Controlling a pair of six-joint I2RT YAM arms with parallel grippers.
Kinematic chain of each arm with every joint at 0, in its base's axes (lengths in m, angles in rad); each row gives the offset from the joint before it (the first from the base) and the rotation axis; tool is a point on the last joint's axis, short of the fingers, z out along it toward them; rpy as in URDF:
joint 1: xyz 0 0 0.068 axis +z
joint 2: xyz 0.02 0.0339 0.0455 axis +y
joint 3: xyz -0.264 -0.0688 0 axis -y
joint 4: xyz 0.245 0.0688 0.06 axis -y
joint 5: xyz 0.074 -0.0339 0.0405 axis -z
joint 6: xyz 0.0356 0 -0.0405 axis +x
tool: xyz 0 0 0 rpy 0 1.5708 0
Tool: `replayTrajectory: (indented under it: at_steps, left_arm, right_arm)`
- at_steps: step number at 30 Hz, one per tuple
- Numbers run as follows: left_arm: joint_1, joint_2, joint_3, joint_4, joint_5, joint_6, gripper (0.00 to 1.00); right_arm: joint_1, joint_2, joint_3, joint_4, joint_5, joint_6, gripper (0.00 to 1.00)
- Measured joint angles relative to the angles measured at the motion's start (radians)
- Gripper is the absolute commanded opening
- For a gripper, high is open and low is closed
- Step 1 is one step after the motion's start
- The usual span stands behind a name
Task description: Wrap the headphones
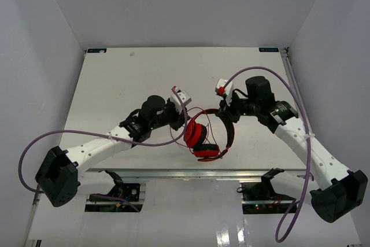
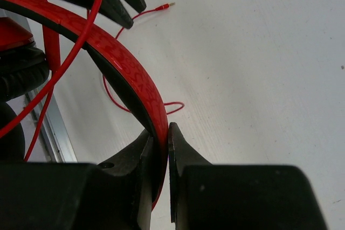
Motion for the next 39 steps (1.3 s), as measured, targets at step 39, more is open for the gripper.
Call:
replayTrajectory:
  at_steps: [39]
  left_arm:
    - [0.030,0.717,-0.181,1.299,0.370,-0.608,0.69]
  right_arm:
    - [-0.183,0.006,0.391,-0.064,-0.046,0.235,0.08]
